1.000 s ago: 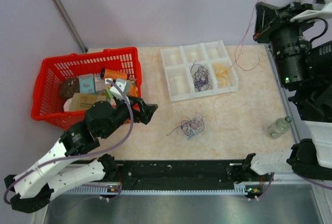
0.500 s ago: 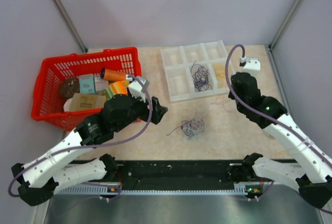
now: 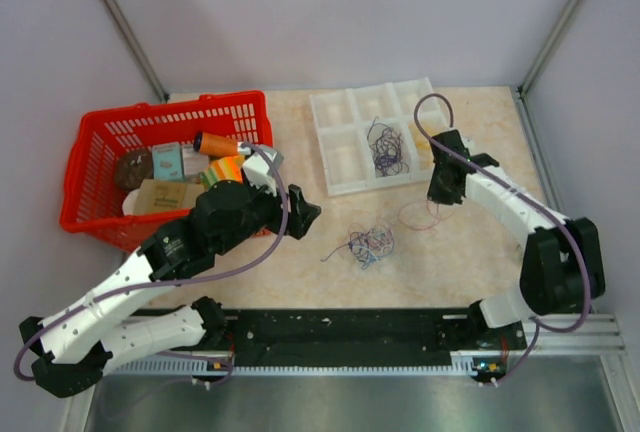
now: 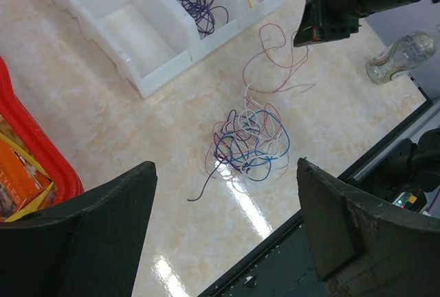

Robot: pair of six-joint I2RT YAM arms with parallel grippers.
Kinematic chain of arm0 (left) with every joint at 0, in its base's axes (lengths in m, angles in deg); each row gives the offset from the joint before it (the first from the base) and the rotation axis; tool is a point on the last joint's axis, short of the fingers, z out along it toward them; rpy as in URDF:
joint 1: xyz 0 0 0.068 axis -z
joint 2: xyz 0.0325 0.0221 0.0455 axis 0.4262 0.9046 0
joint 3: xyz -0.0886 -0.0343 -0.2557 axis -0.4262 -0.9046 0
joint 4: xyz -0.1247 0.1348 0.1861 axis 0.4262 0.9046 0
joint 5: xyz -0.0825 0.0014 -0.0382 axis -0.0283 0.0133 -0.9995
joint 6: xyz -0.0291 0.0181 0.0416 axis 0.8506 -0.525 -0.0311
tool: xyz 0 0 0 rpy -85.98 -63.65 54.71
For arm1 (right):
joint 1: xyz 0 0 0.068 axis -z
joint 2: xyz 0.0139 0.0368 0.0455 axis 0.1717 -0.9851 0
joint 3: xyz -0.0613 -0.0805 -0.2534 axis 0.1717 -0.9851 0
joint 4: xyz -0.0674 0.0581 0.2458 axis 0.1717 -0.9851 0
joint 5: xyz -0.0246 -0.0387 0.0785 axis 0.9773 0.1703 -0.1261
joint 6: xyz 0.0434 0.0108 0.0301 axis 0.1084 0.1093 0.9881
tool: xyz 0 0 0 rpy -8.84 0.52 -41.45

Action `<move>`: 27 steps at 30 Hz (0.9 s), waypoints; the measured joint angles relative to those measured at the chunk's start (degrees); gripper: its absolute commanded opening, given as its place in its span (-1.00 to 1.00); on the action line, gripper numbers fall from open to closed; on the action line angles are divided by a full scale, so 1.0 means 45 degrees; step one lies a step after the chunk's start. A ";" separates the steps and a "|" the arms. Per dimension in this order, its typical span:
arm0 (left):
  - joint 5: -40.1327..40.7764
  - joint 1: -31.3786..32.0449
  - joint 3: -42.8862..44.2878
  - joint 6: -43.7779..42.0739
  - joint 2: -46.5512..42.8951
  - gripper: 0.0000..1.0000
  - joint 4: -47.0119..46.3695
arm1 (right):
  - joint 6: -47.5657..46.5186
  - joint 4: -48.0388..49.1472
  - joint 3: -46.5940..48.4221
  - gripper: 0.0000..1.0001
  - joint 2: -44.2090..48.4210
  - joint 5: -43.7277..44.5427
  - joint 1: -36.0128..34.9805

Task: Untangle the cables

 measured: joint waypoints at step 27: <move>0.0155 0.0000 0.0000 0.0529 0.0005 0.72 0.0311 | 0.3167 0.0889 0.1078 -0.49 -0.4789 0.0515 0.0583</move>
